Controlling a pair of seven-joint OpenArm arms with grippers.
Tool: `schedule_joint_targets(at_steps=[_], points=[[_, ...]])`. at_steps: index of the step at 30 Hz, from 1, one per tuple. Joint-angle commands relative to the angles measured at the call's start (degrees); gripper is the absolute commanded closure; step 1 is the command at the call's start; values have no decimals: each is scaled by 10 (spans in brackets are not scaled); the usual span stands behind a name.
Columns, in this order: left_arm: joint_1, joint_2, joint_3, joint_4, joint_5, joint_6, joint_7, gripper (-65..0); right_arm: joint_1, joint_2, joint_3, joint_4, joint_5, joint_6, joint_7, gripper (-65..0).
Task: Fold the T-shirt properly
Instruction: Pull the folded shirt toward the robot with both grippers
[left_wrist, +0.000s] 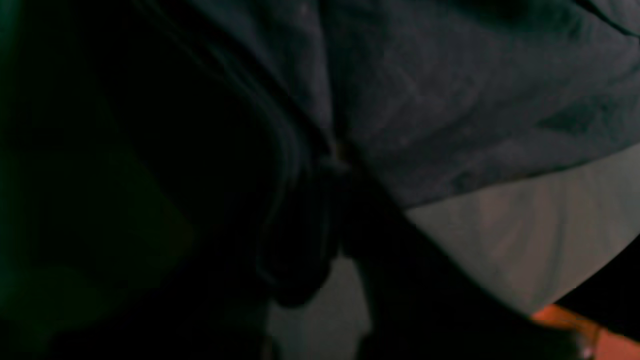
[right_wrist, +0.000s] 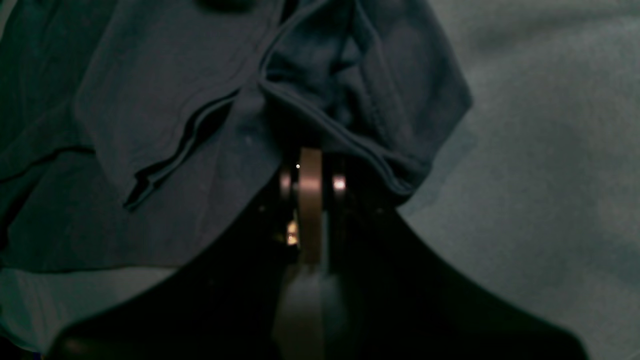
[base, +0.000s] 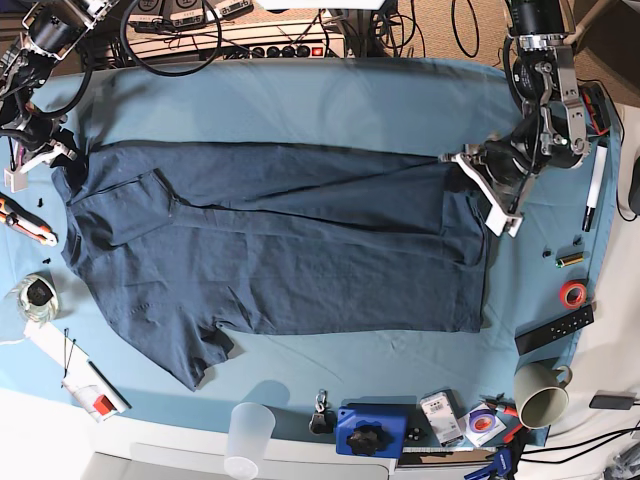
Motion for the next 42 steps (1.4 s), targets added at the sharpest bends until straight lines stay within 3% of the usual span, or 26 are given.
schedule_joint_targets(at_steps=[1, 13, 21, 28, 33, 42], points=[[-3, -3, 0, 6, -1, 0, 7, 0, 3, 14, 1, 6, -3, 1, -5, 0], [45, -7, -9, 49, 16, 0, 33, 0, 1, 16, 2, 33, 22, 1, -37, 0], [101, -8, -60, 113, 28, 0, 14, 0, -30, 16, 2, 86, 73, 1, -96, 0], [133, -8, -114, 113, 24, -1, 30, 0, -90, 16, 2, 109, 104, 1, -98, 0], [146, -8, -173, 113, -24, -61, 48, 0, -135, 16, 2, 109, 136, 1, -98, 0], [170, -8, -222, 113, -51, -78, 75, 0, -181, 14, 2, 109, 174, 1, -98, 0]])
